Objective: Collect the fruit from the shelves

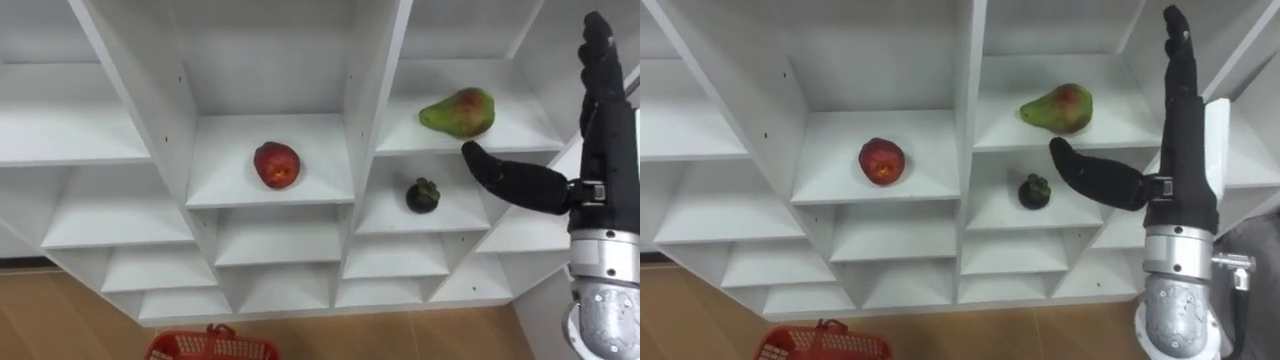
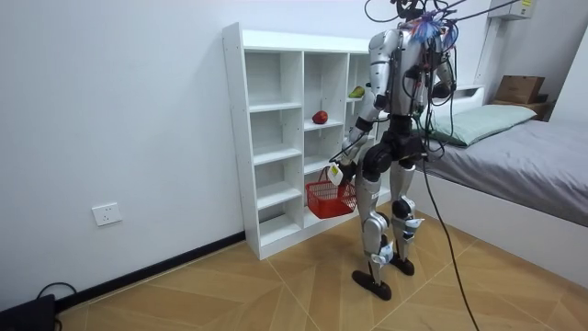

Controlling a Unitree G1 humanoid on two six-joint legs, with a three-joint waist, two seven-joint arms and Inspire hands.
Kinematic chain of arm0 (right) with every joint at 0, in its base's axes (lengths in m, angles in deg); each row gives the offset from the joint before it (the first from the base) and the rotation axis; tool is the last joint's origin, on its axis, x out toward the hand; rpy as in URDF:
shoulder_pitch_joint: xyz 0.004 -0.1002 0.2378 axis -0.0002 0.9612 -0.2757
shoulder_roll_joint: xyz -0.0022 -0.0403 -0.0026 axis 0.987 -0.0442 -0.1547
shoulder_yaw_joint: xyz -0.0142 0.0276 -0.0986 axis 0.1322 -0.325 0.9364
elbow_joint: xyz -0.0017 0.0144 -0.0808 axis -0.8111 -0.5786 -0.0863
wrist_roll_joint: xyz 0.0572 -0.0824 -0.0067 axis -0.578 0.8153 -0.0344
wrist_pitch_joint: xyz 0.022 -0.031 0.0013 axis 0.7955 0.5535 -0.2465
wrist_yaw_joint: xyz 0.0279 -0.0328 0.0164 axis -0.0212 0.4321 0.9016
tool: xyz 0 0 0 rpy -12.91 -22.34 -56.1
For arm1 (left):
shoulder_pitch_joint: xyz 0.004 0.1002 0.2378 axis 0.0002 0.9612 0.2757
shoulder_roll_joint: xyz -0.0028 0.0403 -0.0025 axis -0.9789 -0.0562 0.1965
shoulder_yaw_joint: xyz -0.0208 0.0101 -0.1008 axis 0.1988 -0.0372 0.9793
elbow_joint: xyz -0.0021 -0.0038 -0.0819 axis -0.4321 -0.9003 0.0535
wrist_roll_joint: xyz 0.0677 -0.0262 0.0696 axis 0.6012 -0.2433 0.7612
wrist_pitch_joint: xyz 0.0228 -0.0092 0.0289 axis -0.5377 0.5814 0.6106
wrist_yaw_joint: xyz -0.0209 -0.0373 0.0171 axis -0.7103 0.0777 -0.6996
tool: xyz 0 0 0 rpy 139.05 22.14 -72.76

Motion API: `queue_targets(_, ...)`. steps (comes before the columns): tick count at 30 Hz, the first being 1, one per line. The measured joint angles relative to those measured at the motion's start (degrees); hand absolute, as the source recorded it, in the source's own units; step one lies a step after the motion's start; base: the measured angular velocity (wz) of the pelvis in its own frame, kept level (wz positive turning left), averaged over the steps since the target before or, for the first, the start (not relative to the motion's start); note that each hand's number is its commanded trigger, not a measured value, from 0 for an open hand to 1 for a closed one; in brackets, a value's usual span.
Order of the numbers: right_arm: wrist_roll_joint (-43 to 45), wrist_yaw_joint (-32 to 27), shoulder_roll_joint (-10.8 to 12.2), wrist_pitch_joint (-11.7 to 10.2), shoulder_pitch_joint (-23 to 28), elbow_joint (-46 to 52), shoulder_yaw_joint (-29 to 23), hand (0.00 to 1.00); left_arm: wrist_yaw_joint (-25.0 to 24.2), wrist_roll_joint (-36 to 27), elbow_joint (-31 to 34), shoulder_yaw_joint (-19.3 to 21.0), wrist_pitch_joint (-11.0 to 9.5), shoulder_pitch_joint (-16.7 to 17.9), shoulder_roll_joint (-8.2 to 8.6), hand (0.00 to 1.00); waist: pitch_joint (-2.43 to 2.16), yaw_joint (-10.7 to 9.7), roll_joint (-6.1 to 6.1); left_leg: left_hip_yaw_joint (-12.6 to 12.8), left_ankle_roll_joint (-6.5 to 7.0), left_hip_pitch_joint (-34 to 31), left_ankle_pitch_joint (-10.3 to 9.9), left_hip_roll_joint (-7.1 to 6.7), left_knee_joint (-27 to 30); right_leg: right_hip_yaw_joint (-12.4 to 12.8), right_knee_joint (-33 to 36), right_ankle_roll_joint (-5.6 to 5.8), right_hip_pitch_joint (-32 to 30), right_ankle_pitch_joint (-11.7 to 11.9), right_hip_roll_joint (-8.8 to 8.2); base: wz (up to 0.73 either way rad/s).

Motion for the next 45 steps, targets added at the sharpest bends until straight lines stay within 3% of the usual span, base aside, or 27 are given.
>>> queue_targets(5,0.01,0.25,-0.01,0.00,-2.20,0.01,0.01,0.00,-0.02,0.01,0.01,0.13,0.00,-0.06,-0.05,1.00,0.01,0.41,0.14,0.01,-0.01,-0.12,-0.01,0.00,-0.14,-0.01,-0.13,0.00,-0.08,0.01,0.00,0.00)
queue_targets(12,-0.87,1.96,-0.01,0.00,-3.33,-0.51,0.04,0.00,0.38,0.07,0.12,0.12,0.00,-0.29,0.27,1.00,-0.36,1.30,0.72,-0.41,-0.01,-0.01,0.00,0.00,-0.13,-0.51,0.02,0.00,0.21,0.02,-0.07,0.02)
queue_targets(20,-2.47,3.97,0.02,0.93,-3.33,-2.18,0.00,0.00,1.91,0.15,0.20,0.12,0.09,0.06,0.35,1.00,-0.23,1.23,0.79,-0.56,-0.01,0.08,0.01,-0.01,0.03,-0.93,0.02,-0.04,0.82,0.05,-0.18,0.01)
queue_targets(32,-8.85,7.56,-0.63,2.38,-6.67,-8.80,-0.61,0.00,1.97,0.57,1.78,2.10,0.81,0.30,0.20,1.00,0.19,1.41,-0.29,-0.80,0.00,0.05,0.02,-0.05,0.28,-1.60,-0.13,-0.03,0.91,0.05,-0.32,0.01)
queue_targets(37,-11.21,8.13,-1.44,2.42,-7.09,-9.06,-0.67,0.00,1.98,0.55,3.16,2.39,0.84,1.33,0.21,1.00,0.05,1.67,-0.55,-0.84,-0.01,0.09,0.02,-0.06,0.27,-2.05,-0.08,-0.03,0.92,0.05,-0.38,0.00)
queue_targets(42,-14.01,8.10,-1.81,2.52,-9.40,-12.18,-1.41,0.00,2.13,0.55,3.61,2.37,0.85,2.00,0.23,1.00,-0.15,1.37,-0.86,-1.91,0.01,0.08,0.03,-0.15,0.27,-4.74,-0.03,-0.02,1.17,0.06,-0.76,0.05)
queue_targets(45,-15.95,8.15,-1.81,3.05,-10.44,-14.02,-1.76,0.00,2.23,0.56,3.79,2.32,0.85,2.35,0.22,1.00,-0.08,1.37,-0.80,-2.02,0.02,0.14,0.03,-0.17,0.50,-5.07,0.01,-0.02,1.49,0.06,-0.82,0.05)
